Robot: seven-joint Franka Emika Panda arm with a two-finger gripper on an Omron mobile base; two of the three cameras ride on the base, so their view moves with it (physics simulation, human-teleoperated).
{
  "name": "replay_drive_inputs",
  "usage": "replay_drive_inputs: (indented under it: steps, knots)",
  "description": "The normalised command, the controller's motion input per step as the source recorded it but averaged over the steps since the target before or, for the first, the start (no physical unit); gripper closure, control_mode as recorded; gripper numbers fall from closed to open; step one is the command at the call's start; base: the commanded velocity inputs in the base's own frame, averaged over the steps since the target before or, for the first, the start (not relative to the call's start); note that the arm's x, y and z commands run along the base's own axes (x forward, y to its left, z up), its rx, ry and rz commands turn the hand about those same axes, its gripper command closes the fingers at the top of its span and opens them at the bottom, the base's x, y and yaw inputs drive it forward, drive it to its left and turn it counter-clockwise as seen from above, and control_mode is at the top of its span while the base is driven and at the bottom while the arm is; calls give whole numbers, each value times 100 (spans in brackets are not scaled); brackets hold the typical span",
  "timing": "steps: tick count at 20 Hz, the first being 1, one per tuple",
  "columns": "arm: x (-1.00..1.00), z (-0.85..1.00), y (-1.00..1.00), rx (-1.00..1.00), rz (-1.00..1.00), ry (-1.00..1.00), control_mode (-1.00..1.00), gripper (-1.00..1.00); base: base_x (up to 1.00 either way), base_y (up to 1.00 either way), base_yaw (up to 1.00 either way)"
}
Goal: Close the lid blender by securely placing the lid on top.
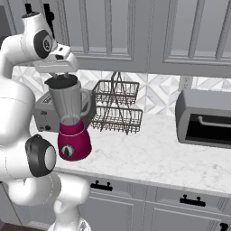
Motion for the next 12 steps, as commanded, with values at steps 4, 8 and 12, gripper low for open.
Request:
replay_drive_inputs:
  steps: [4, 8, 12]
  knots:
    - [0, -8, 0, 0, -3, -4, -100, 100, 0, 0, 0]
    - [5, -11, 0, 0, -3, -6, -100, 100, 0, 0, 0]
    - [11, -12, 0, 0, -2, -7, -100, 100, 0, 0, 0]
